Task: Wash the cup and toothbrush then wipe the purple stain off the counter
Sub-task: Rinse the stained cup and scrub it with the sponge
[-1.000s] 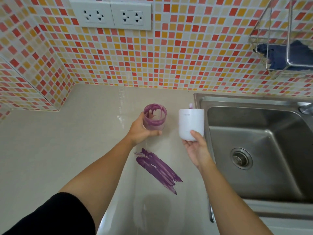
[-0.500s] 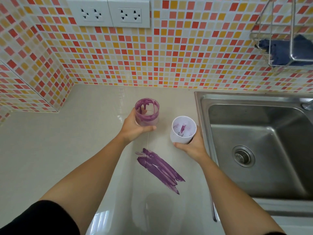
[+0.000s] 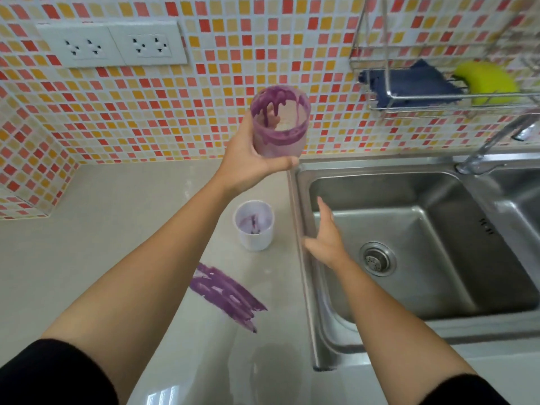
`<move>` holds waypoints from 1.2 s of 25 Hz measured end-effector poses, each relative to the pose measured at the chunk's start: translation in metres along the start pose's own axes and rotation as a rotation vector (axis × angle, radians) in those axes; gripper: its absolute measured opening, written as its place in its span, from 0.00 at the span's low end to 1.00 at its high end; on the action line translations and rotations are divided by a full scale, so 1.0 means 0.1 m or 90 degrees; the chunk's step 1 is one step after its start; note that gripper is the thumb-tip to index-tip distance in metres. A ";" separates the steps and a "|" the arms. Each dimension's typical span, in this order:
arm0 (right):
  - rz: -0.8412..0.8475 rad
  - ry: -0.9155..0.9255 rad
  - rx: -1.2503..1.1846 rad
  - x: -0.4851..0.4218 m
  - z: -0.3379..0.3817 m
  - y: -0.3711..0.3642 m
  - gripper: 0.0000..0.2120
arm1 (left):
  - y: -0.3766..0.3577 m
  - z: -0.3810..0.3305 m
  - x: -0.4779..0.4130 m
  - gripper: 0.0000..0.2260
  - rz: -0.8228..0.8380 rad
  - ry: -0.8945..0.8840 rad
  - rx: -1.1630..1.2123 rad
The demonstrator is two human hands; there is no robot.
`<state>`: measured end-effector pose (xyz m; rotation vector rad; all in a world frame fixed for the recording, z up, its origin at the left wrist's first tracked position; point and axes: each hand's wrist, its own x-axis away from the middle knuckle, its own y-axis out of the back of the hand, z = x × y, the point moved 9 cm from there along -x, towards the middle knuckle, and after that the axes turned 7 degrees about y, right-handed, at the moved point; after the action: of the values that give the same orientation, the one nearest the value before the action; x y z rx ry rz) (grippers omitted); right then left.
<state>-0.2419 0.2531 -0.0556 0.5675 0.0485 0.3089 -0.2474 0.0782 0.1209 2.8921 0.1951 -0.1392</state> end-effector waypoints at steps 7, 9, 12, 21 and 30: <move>0.005 0.060 0.139 0.02 -0.85 1.75 0.38 | -1.79 0.00 -0.10 0.41 -0.045 0.055 0.054; 0.025 0.082 0.208 0.05 -1.13 2.16 0.35 | -2.23 0.23 -0.04 0.41 -0.060 0.118 0.079; 0.038 0.068 0.336 0.07 -1.69 2.76 0.32 | -2.92 0.47 0.07 0.39 -0.049 0.195 0.098; 0.056 -0.044 0.579 0.09 -2.89 3.54 0.31 | -3.90 1.08 -0.10 0.38 -0.029 0.264 -0.322; 0.032 -0.032 0.530 -0.07 -3.08 3.55 0.27 | -4.07 1.07 -0.58 0.35 0.085 0.093 -0.842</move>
<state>-0.3858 0.6956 -0.1254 1.4028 0.1163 0.3186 -0.3712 0.4373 -0.0703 1.5828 0.0639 0.1738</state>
